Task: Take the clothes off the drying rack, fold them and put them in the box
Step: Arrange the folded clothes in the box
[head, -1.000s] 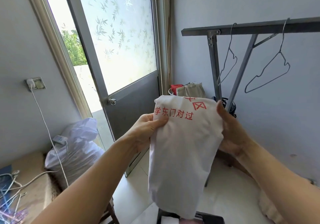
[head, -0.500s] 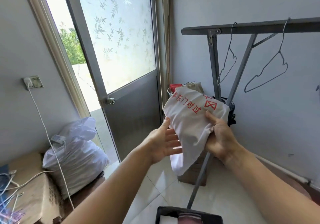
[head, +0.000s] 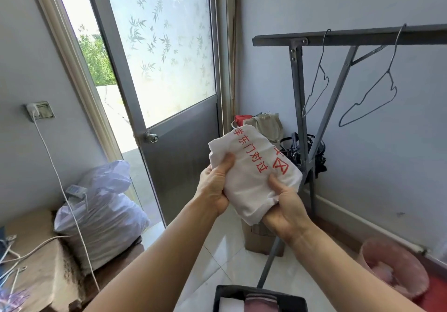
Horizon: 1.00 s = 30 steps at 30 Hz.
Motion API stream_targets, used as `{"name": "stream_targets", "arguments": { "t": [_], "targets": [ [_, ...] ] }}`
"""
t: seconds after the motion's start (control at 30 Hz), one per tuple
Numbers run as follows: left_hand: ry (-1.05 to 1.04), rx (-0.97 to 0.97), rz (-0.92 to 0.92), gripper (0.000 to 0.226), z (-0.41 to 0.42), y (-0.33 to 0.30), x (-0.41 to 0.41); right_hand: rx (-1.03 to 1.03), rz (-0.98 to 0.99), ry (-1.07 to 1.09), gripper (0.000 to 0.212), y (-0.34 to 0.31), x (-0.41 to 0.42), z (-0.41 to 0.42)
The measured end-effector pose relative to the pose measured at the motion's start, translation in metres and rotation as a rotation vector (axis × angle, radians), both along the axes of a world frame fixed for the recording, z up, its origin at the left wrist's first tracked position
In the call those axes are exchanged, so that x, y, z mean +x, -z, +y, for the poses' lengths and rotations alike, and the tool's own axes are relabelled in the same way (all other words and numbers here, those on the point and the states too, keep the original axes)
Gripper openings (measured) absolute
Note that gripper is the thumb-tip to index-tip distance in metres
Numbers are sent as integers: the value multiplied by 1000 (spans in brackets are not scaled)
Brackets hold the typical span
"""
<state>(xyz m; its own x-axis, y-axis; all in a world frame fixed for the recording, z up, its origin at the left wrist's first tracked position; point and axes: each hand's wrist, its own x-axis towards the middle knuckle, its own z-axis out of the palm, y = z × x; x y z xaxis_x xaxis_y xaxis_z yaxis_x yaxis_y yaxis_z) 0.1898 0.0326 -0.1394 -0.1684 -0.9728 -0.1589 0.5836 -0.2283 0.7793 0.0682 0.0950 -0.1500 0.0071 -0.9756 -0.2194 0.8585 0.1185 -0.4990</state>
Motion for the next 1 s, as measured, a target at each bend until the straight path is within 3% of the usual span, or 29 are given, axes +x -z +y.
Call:
{"name": "stream_targets", "arguments": {
  "t": [0.07,0.17,0.27,0.33,0.43,0.57,0.7,0.77,0.83,0.9,1.0],
  "targets": [
    [1,-134,-113,41,-3,-6,7,101,253,80,44,4,-8,-9],
    [19,-432,-445,14,-11,-16,22,154,834,230,79,0,-25,-18],
    [99,-679,-787,13,-16,-25,28,-207,1247,343,73,-23,-30,-21],
    [192,-757,-908,21,-16,-28,30,-480,1431,178,73,-43,-29,-23],
    [308,-838,-1067,37,-16,-33,33,-585,1763,-102,72,-60,-31,-31],
    [329,-840,-1116,45,-15,-37,39,-574,1682,-245,20,-62,-32,-35],
    [394,-673,-1055,57,-19,-28,59,-557,1484,-105,20,-54,-22,-32],
    [477,-629,-1020,52,-21,-17,77,-489,1406,26,21,-49,-20,-33],
    [469,-562,-855,38,-24,-5,91,-419,1348,112,32,-43,-18,-36],
    [305,-391,-576,28,-26,7,95,-322,1207,135,39,-33,-12,-41],
    [128,-116,-161,34,-31,20,89,-185,897,112,38,-21,3,-48]
  ]
}}
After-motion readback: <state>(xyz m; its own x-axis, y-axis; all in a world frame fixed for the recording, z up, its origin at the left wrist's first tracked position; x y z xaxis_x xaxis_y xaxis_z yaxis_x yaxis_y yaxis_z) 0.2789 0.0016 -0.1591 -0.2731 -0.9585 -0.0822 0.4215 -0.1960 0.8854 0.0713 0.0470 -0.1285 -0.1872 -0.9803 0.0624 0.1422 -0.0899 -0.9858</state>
